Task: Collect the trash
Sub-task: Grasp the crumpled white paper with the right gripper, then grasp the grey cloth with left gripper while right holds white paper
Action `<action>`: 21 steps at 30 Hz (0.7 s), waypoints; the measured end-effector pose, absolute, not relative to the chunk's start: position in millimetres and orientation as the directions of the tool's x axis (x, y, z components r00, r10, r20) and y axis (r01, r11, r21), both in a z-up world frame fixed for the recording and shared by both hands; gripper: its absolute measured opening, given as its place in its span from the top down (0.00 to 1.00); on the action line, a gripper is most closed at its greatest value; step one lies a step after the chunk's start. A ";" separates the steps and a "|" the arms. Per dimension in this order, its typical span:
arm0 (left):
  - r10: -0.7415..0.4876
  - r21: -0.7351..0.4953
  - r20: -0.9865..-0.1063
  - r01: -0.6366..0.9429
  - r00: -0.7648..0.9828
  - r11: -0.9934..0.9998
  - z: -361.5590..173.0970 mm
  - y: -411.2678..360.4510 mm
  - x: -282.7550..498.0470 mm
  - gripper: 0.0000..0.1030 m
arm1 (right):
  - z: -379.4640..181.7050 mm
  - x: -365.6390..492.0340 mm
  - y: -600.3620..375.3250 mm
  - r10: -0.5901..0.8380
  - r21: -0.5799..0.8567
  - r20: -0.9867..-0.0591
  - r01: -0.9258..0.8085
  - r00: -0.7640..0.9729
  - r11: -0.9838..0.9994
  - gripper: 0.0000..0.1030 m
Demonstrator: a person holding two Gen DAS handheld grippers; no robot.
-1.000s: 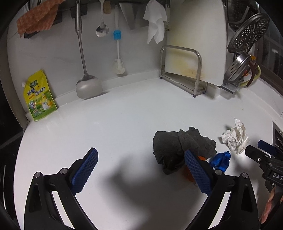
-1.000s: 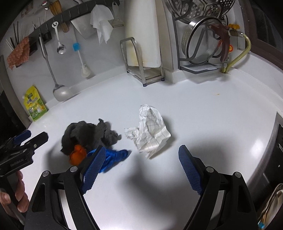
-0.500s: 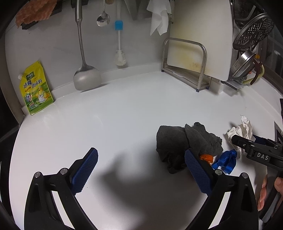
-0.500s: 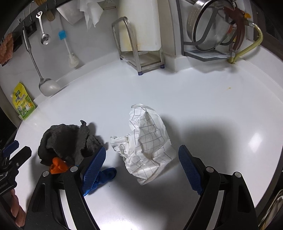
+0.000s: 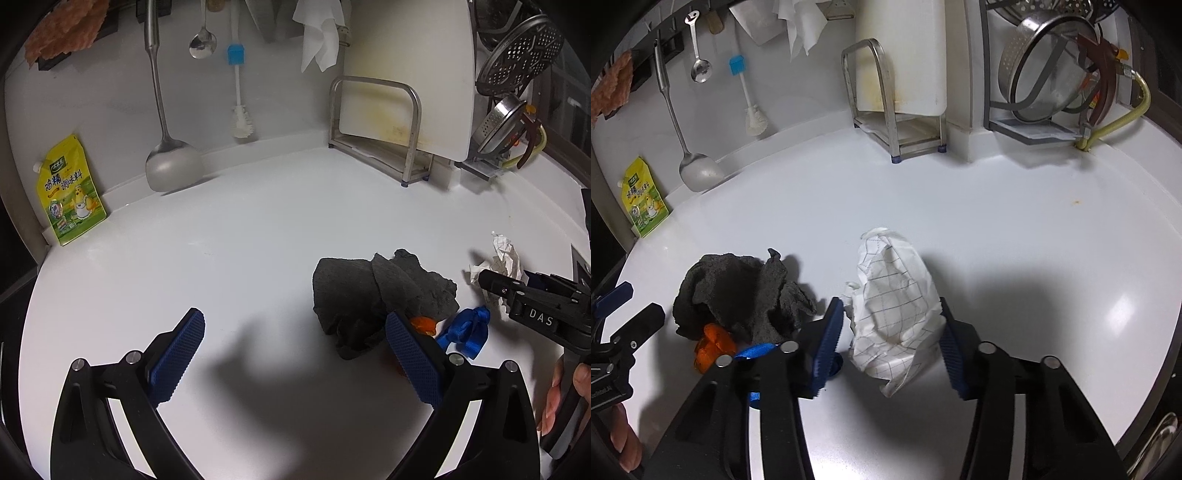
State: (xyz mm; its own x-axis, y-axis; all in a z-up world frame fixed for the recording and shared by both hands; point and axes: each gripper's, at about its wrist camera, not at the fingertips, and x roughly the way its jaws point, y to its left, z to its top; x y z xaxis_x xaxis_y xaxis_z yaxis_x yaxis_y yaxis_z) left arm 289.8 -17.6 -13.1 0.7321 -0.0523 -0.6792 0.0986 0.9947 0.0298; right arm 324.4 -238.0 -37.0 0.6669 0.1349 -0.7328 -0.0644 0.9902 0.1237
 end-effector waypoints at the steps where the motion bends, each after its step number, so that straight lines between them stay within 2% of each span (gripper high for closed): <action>1: -0.052 0.030 -0.679 0.099 0.732 0.995 -13.2 -18.1 289.9 0.06 | -36.2 323.6 -237.8 0.137 0.124 -0.730 -0.067 0.670 0.990 0.57; 5: -0.054 0.026 -0.680 0.098 0.731 0.995 -13.5 -19.8 290.4 0.06 | -33.3 321.1 -236.7 0.143 0.126 -0.720 -0.075 0.679 0.989 0.61; 14: -0.068 0.008 -0.674 0.099 0.736 0.995 -10.4 -27.4 290.4 0.06 | -17.4 310.3 -247.3 0.139 0.143 -0.659 -0.058 0.739 0.988 0.62; 21: -0.070 0.009 -0.683 0.105 0.727 0.994 -10.0 -43.8 299.5 0.06 | -18.0 311.1 -253.3 0.153 0.173 -0.658 -0.050 0.737 0.984 0.62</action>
State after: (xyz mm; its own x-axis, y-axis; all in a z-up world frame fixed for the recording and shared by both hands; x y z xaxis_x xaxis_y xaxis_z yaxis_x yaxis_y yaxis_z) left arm 299.5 -43.8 -10.0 0.7270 -0.0704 -0.6831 0.1047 0.9945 0.0089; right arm 311.1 -253.3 -18.0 0.7374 0.1533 -0.6578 -0.0498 0.9836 0.1734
